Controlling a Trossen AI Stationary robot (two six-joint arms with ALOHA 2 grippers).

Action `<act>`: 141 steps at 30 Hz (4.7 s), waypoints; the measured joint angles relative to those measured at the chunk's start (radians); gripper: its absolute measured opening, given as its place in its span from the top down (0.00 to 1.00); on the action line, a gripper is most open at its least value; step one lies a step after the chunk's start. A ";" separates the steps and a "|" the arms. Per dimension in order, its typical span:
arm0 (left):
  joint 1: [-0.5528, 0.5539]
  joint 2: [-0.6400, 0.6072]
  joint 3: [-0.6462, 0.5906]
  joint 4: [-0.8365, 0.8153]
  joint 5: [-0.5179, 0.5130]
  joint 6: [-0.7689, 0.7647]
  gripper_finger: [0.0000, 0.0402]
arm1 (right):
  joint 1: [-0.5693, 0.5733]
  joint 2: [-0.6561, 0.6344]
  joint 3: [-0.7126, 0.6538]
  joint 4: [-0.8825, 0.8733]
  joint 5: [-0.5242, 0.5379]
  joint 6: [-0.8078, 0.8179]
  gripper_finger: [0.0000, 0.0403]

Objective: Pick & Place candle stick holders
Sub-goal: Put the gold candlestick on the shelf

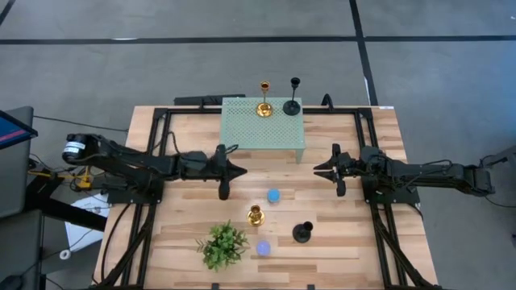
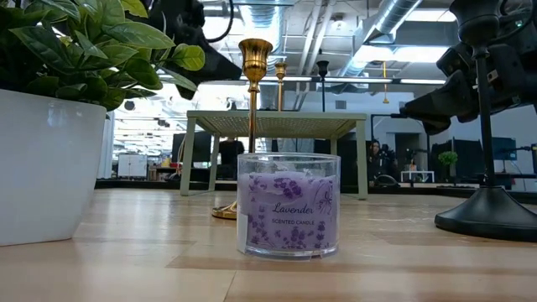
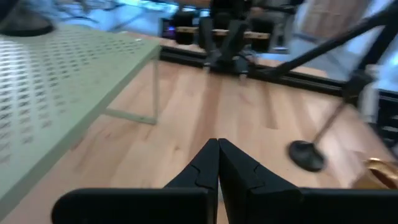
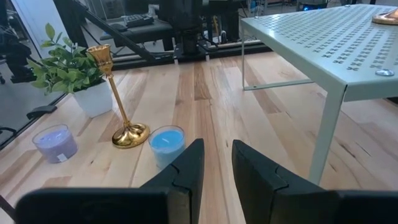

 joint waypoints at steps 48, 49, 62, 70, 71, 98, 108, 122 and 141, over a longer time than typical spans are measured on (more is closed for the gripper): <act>-0.170 0.052 0.160 -0.397 0.109 0.307 0.99 | 0.000 0.000 0.000 -0.042 0.000 0.027 0.81; -0.163 0.046 0.142 -0.398 0.138 0.297 0.99 | 0.000 0.000 0.000 -0.041 0.000 0.027 0.81; -0.077 0.086 -0.063 -0.030 0.359 0.252 0.99 | 0.000 0.000 0.000 -0.033 0.000 0.086 0.81; -0.095 0.242 -0.063 0.117 0.342 0.268 0.99 | 0.000 0.000 0.000 -0.032 0.000 0.087 0.81; -0.095 0.259 -0.062 0.143 0.341 0.271 0.99 | 0.000 0.000 0.000 -0.033 0.000 0.087 0.81; -0.095 0.444 -0.061 0.487 0.378 0.236 0.79 | 0.000 0.000 0.000 -0.034 0.000 0.087 0.81; -0.120 0.444 -0.061 0.491 0.372 0.236 0.62 | 0.000 0.000 0.000 -0.034 0.000 0.087 0.81; -0.119 0.453 -0.020 0.483 0.354 0.234 0.66 | 0.000 0.000 0.000 -0.034 0.000 0.087 0.81; -0.120 0.592 0.072 0.479 0.355 0.232 0.76 | 0.000 0.000 0.000 -0.036 0.000 0.087 0.81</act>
